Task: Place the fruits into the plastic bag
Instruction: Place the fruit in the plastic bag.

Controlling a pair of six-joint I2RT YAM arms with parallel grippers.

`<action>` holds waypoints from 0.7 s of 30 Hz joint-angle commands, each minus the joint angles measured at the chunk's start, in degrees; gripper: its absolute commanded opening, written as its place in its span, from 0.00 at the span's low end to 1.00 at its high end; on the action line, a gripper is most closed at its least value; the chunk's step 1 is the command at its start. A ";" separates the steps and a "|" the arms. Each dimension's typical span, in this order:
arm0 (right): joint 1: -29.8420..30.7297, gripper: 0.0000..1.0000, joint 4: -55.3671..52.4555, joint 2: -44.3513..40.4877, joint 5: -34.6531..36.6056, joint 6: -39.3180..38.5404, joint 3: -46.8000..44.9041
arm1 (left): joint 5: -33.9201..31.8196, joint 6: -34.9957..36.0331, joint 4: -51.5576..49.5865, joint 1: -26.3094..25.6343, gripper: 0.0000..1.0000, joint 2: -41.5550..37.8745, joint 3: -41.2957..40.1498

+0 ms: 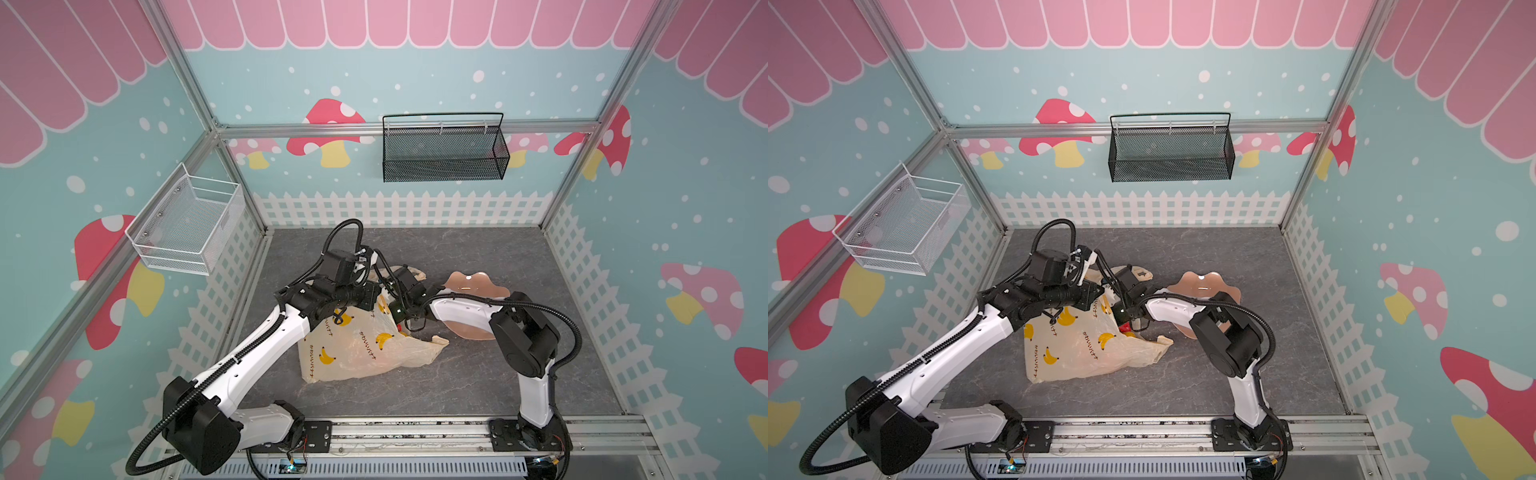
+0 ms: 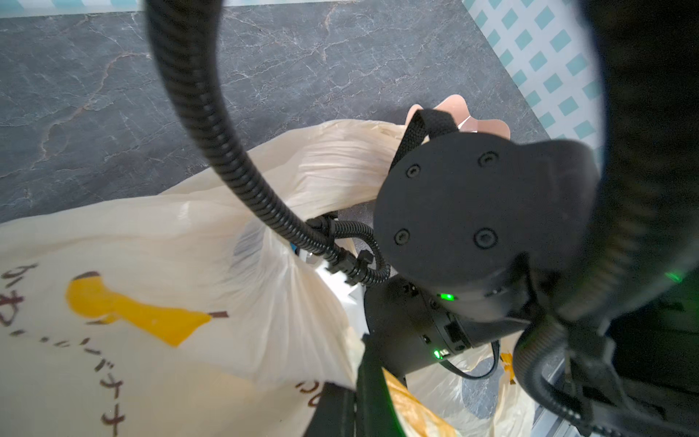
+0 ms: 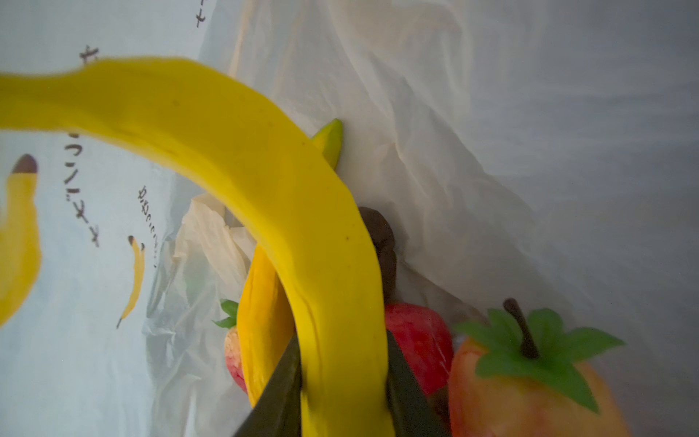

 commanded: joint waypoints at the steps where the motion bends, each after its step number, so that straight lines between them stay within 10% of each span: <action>1: 0.49 0.13 4.14 2.31 -6.04 6.65 2.23 | -0.40 1.03 0.21 -0.26 0.00 -0.09 1.52; 15: 1.83 0.23 10.58 7.93 -14.19 23.52 4.92 | -1.45 1.05 0.58 0.01 0.00 -1.43 -0.90; 21: 2.71 0.59 10.38 7.72 -16.88 25.89 4.98 | -1.88 1.05 0.62 0.41 0.00 -2.60 -2.16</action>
